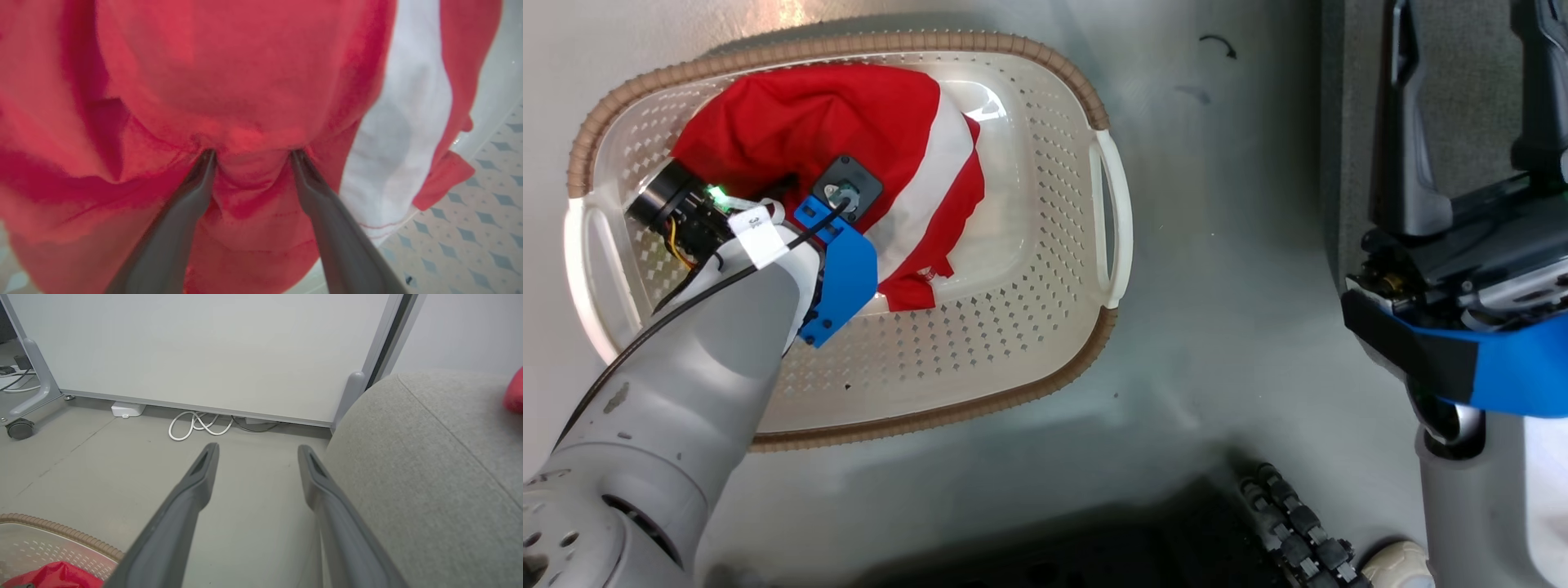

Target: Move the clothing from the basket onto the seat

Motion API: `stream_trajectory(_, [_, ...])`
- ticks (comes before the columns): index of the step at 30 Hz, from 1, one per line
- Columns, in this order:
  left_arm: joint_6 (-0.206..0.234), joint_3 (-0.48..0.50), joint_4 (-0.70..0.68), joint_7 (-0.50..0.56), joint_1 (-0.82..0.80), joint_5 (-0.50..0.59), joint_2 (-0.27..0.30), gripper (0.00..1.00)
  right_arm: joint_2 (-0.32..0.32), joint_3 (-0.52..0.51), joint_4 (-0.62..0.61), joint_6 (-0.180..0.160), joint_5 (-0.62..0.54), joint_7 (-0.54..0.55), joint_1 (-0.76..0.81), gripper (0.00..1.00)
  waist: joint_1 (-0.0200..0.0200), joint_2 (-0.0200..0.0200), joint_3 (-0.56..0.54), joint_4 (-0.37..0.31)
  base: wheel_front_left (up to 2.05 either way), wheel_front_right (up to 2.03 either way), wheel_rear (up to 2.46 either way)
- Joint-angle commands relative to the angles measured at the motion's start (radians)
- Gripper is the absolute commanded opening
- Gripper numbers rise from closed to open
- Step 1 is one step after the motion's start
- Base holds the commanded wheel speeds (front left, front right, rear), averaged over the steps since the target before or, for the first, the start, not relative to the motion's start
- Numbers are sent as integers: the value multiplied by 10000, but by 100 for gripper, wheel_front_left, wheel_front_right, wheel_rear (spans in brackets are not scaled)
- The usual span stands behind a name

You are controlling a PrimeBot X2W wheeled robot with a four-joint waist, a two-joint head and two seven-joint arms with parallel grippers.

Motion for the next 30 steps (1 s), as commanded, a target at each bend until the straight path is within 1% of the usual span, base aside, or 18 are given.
stream_trajectory(1, [31, -18, 25, 19, -159, -45, -20, 100, 30, -18, -73, 3, -64, -34, 135, 100, -1, 0, 50, -11, 0, 0, 0])
stream_trajectory(6, [48, -95, 35, 134, -82, 70, -101, 100, 30, -109, -444, 5, -119, -34, 337, 100, -1, 0, 126, 13, 0, 0, 0])
stream_trajectory(7, [49, -111, 38, 152, -67, 106, -109, 48, 30, -112, -502, 5, -123, -34, 375, 100, -1, 0, 129, 22, 0, 0, 0])
stream_trajectory(8, [49, -125, 41, 146, -62, 149, -115, 0, 31, -114, -555, 3, -129, -34, 396, 100, -1, 0, 131, 32, 0, 0, 0])
stream_trajectory(13, [50, -150, 20, -315, -147, 253, -309, 0, 31, -123, -582, 3, -146, -34, 291, 100, -1, 0, 23, 150, 0, 0, 0])
stream_trajectory(18, [5, -82, 20, -1125, -112, 135, -512, 0, 31, -203, -408, 3, -137, -34, 206, 100, -1, 0, -368, 307, 0, 0, 0])
stream_trajectory(30, [-188, 150, 17, -2757, 381, -324, -972, 0, 28, -319, 450, 5, 11, -34, 259, 100, -1, 0, -2029, 740, 0, 0, 0])
